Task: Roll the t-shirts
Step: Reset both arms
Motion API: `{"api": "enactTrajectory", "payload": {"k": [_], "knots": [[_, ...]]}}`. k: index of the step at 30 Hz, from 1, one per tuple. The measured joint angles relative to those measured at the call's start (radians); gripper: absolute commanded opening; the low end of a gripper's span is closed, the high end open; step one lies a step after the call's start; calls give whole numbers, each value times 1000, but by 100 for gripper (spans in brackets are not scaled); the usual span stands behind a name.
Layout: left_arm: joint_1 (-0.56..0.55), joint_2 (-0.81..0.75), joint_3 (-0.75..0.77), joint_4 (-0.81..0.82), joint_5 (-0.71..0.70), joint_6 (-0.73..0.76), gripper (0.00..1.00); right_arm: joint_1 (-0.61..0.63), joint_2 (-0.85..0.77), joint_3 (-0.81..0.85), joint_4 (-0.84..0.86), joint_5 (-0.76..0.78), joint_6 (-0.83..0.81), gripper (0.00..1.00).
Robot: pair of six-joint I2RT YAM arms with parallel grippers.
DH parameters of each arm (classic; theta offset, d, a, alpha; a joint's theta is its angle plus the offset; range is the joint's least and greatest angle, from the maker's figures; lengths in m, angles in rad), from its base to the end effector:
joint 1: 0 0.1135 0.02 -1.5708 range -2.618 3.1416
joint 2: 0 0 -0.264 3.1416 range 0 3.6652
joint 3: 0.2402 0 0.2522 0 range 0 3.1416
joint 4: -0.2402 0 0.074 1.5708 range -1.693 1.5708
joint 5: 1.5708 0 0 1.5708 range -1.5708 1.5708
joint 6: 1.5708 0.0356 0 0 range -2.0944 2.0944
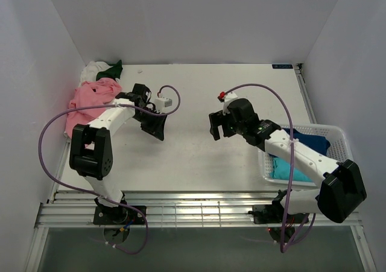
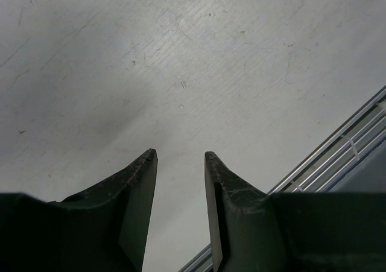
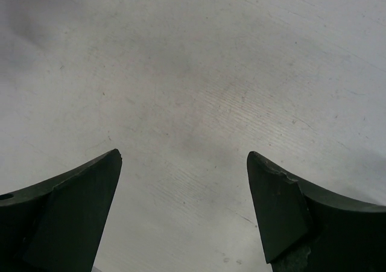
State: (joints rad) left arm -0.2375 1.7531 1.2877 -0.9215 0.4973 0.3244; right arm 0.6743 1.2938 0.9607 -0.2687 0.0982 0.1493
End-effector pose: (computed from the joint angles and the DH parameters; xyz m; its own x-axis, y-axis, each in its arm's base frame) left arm 0.3196 -0.0948 0.2133 -0.8128 0.4850 -0.3228 0.5809 0.7165 -0.3863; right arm 0.2280 0.1778 0.2821 -0.5203 -0.2264 -0.8234 -0.4862 0.8712 0.0677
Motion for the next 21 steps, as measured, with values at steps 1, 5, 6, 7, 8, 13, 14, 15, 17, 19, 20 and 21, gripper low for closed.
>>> {"api": "enactTrajectory", "payload": {"k": [1,5,6,7,8,13,14,15,17,19,20,21], "knots": [[0,-9,-4,1,-6,0,48,10,1,0,9,3,7,90],[0,-47,-25,-10,-24,3,48,99,12,-34,93,34,47,90],[0,-51,-27,-12,-28,3,48,117,18,-47,114,42,61,90],[0,-53,-29,-13,-31,3,48,135,27,-57,126,48,77,90],[0,-55,-31,-13,-34,3,48,145,37,-64,131,56,91,90],[0,-55,-36,-17,-46,8,48,150,64,-80,159,118,173,90],[0,-55,-37,-18,-47,8,48,152,64,-85,174,129,190,90],[0,-55,-37,-19,-48,8,48,157,64,-90,185,136,204,90],[0,-55,-38,-21,-48,8,48,169,68,-95,201,143,226,90],[0,-55,-38,-21,-49,8,48,178,75,-95,217,144,241,90],[0,-55,-38,-21,-49,8,48,180,79,-95,222,144,246,90],[0,-55,-38,-21,-49,8,48,182,82,-95,225,144,250,90]]}}
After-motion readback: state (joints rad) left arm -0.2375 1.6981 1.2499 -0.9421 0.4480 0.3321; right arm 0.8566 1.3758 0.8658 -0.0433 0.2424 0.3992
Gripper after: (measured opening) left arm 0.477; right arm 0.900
